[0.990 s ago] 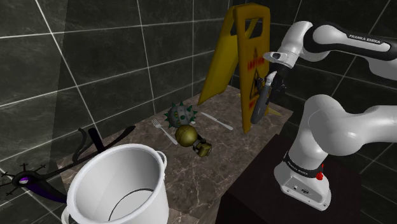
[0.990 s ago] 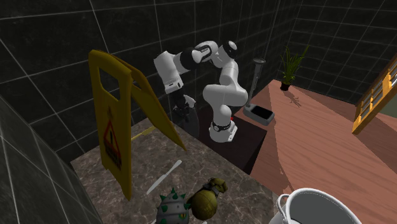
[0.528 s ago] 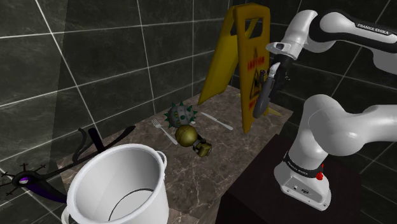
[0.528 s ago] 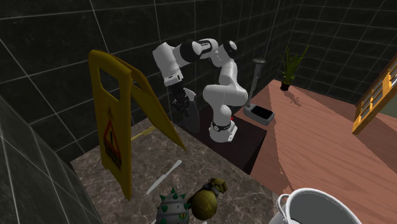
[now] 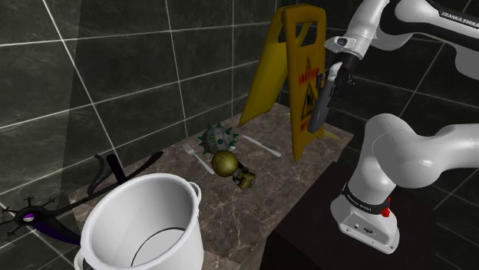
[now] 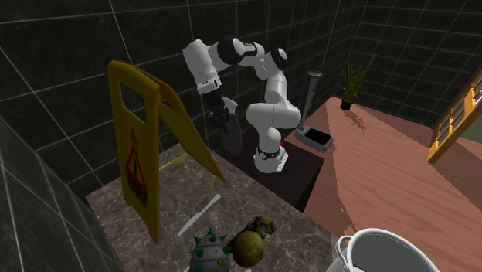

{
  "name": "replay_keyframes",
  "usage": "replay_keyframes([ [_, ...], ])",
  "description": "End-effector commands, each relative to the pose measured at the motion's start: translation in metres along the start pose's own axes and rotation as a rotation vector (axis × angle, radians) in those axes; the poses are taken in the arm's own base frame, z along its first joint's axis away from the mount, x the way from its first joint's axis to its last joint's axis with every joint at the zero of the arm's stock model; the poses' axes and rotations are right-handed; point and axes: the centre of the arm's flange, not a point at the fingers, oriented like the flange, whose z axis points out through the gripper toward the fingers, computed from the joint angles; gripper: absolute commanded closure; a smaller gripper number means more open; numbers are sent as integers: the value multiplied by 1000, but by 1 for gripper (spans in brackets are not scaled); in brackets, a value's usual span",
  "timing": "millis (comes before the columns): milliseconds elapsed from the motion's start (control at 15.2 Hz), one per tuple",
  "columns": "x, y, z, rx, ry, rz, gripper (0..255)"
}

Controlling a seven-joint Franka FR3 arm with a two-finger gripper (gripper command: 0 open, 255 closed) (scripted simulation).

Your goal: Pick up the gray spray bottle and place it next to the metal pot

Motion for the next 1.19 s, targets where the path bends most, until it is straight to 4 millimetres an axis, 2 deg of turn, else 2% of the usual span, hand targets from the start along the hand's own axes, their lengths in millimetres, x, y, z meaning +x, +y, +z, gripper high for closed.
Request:
replay_keyframes([
  [0,6,0,-9,0,0,0,255],
  [1122,53,0,-86,0,0,0,255],
])
